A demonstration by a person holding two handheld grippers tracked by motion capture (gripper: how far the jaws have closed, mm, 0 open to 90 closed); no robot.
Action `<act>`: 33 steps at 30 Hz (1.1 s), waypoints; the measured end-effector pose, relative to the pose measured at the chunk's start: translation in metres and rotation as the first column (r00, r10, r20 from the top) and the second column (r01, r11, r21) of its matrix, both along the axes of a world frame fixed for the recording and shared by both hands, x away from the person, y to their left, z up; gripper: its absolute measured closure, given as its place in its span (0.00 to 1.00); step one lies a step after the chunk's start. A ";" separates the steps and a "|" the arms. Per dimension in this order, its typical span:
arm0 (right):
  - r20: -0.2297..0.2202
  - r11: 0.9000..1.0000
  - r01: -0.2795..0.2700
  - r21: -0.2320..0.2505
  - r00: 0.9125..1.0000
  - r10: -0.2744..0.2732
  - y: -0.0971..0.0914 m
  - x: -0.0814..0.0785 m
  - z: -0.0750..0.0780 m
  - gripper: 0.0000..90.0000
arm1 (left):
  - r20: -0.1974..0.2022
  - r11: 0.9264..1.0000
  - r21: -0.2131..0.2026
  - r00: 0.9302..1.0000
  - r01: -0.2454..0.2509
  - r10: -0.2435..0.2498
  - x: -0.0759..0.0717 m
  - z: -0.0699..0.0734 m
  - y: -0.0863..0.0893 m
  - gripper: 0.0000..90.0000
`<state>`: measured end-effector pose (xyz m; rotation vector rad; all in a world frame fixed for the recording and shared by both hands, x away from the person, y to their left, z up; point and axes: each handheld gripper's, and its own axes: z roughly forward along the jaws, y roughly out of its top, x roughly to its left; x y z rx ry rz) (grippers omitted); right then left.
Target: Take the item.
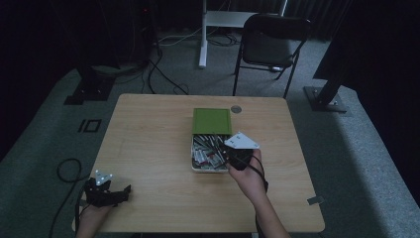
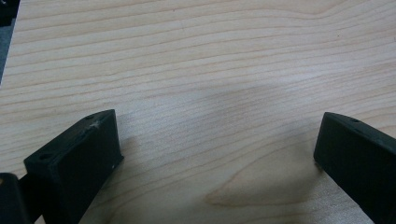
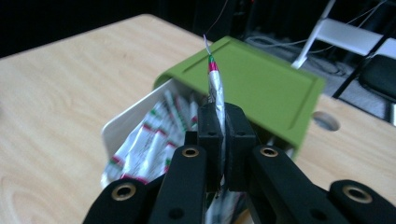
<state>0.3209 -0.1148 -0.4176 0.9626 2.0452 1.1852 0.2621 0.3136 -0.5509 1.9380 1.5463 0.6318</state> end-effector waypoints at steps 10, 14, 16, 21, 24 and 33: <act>0.036 0.996 0.087 -0.003 0.996 -0.086 -0.025 0.013 0.010 0.97 | 0.000 1.000 0.000 1.000 0.000 0.000 0.000 0.000 0.000 0.01; 0.038 0.992 0.127 -0.004 0.991 -0.127 -0.035 0.019 0.007 0.97 | 0.000 1.000 0.000 1.000 0.000 0.000 0.000 0.000 0.000 0.01; 0.036 0.989 0.147 -0.013 0.988 -0.147 -0.041 0.022 0.005 0.97 | 0.000 1.000 0.000 1.000 0.000 0.000 0.000 0.000 0.000 0.01; 0.030 0.981 0.193 -0.011 0.981 -0.192 -0.053 0.031 -0.003 0.97 | 0.000 1.000 0.000 1.000 0.000 0.000 0.000 0.000 0.000 0.01; 0.028 0.975 0.221 -0.030 0.975 -0.220 -0.059 0.038 -0.007 0.97 | 0.000 1.000 -0.003 1.000 -0.002 0.002 0.000 0.000 0.000 0.01; 0.008 0.948 0.316 -0.034 0.949 -0.316 -0.074 0.060 -0.024 0.97 | 0.000 1.000 -0.001 1.000 0.000 0.000 0.000 0.000 0.000 0.01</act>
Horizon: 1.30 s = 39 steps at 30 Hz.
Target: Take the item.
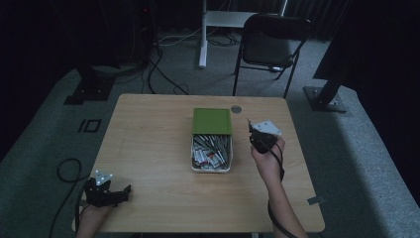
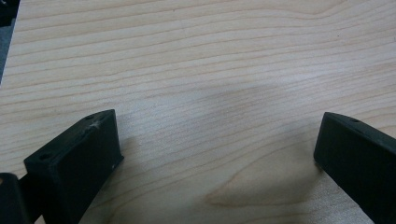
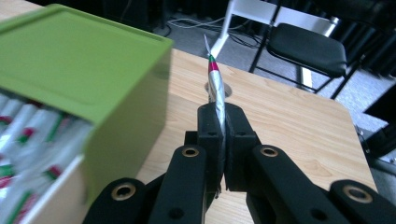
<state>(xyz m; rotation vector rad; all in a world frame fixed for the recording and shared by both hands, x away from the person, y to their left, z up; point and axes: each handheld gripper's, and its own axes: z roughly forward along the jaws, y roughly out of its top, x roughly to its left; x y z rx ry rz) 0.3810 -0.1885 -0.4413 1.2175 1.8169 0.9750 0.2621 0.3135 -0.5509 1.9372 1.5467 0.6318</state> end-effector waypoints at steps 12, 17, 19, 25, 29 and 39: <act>-0.067 0.997 0.082 0.006 0.994 -0.081 -0.012 0.028 -0.032 0.97 | 0.000 1.000 0.000 1.000 0.000 0.000 0.000 0.000 0.000 0.01; -0.090 0.994 0.106 -0.005 0.990 -0.106 -0.014 0.039 -0.041 0.97 | 0.000 1.000 0.001 1.000 0.000 0.000 0.000 0.000 0.000 0.01; -0.099 0.993 0.114 -0.021 0.988 -0.115 -0.014 0.042 -0.044 0.97 | 0.000 1.000 0.000 1.000 0.000 0.000 0.000 0.000 0.000 0.01; -0.161 0.993 0.121 -0.007 0.979 -0.121 -0.017 0.054 -0.066 0.97 | 0.000 1.000 0.000 1.000 0.000 0.000 0.000 0.000 0.000 0.01; -0.191 0.994 0.112 0.000 0.975 -0.110 -0.013 0.056 -0.074 0.97 | 0.000 1.000 0.000 1.000 0.000 0.000 0.000 0.000 0.000 0.01; -0.237 0.991 0.070 0.114 0.971 -0.042 -0.002 0.055 -0.085 0.88 | 0.000 1.000 0.000 1.000 0.000 0.000 0.000 0.000 0.000 0.01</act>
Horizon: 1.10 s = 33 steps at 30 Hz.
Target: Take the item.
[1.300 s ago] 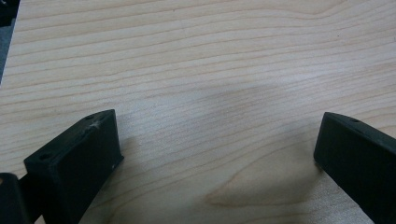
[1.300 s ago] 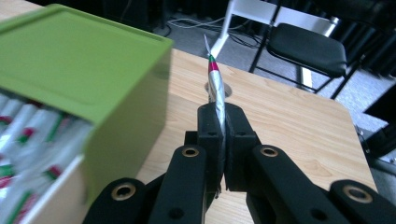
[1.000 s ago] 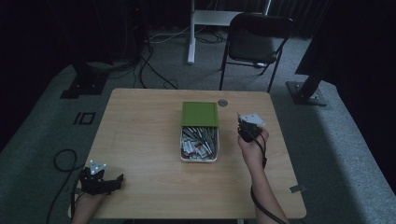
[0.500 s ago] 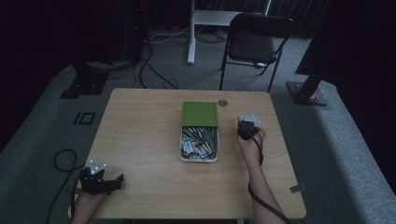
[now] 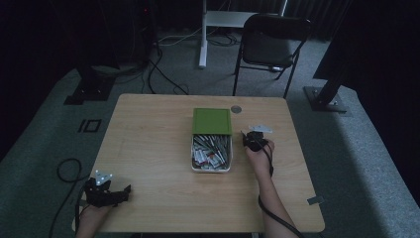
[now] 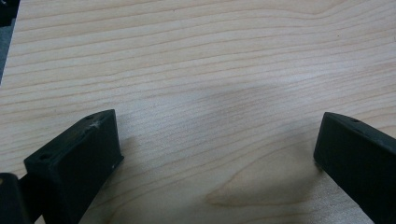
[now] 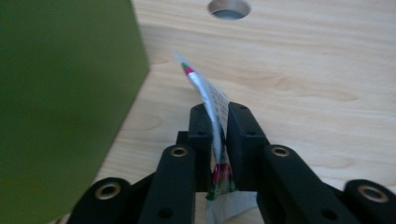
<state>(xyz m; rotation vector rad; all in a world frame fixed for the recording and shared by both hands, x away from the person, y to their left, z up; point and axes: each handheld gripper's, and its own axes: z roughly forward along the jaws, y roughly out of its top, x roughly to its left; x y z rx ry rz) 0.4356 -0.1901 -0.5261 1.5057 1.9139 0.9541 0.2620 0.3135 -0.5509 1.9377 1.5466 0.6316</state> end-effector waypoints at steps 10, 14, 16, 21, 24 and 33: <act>0.017 0.997 -0.064 0.046 0.998 0.063 0.012 -0.007 -0.014 0.70 | 0.000 1.000 0.000 1.000 0.000 0.000 0.000 0.000 0.000 0.01; 0.002 0.991 -0.104 0.089 0.995 0.104 0.016 -0.012 -0.018 0.55 | 0.000 1.000 0.000 1.000 0.000 0.000 0.000 0.000 0.000 0.01; 0.006 0.988 -0.106 0.112 0.994 0.106 0.015 -0.016 -0.018 0.49 | 0.000 1.000 0.000 1.000 0.000 0.000 0.000 0.000 0.000 0.01; 0.016 0.988 -0.118 0.099 0.993 0.117 0.008 -0.026 -0.014 0.40 | 0.000 1.000 0.000 1.000 0.000 0.000 0.000 0.000 0.000 0.01; 0.027 0.988 -0.113 0.100 0.993 0.111 0.003 -0.032 -0.011 0.35 | 0.000 1.000 0.000 1.000 0.000 0.000 0.000 0.000 0.000 0.01; 0.012 0.988 -0.122 0.092 0.993 0.122 -0.016 -0.046 -0.012 0.27 | 0.001 1.000 0.000 1.000 0.000 0.000 0.000 0.000 0.000 0.01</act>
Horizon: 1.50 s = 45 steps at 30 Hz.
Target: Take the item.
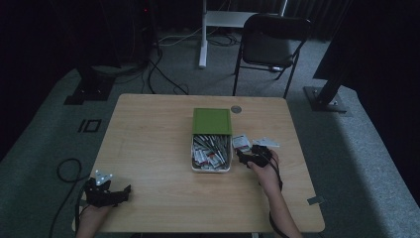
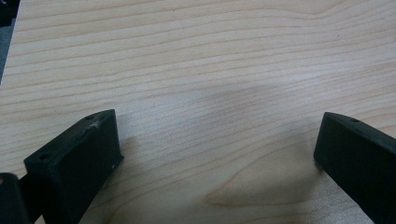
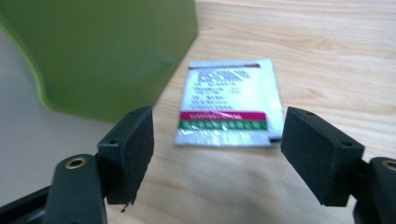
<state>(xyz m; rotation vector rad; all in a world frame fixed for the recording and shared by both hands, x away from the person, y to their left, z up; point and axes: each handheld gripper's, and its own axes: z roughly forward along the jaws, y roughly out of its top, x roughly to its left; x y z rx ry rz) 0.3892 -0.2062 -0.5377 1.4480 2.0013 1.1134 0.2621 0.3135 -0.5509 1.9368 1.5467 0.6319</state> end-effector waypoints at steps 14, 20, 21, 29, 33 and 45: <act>-0.010 0.998 0.056 -0.042 0.998 -0.057 -0.034 -0.019 -0.002 0.23 | 0.000 1.000 0.000 1.000 0.000 0.000 0.000 0.000 0.000 0.01; 0.004 0.993 0.091 -0.078 0.996 -0.091 -0.049 -0.028 -0.001 0.24 | 0.000 1.000 0.000 1.000 0.000 0.000 0.000 0.000 0.000 0.01; 0.007 0.992 0.102 -0.080 0.995 -0.102 -0.052 -0.030 0.000 0.24 | 0.000 1.000 0.000 1.000 0.000 0.000 0.000 0.000 0.000 0.01; 0.008 0.982 0.169 -0.084 0.986 -0.169 -0.073 -0.042 0.003 0.24 | 0.000 1.000 0.000 1.000 0.000 0.000 0.000 0.000 0.000 0.01; 0.005 0.980 0.186 -0.074 0.983 -0.186 -0.080 -0.048 0.005 0.24 | 0.000 1.000 0.001 1.000 0.000 0.000 0.000 0.000 0.000 0.01; -0.009 0.970 0.231 -0.074 0.973 -0.232 -0.094 -0.068 0.002 0.24 | -0.001 1.000 0.001 1.000 0.001 -0.001 0.000 0.000 0.000 0.01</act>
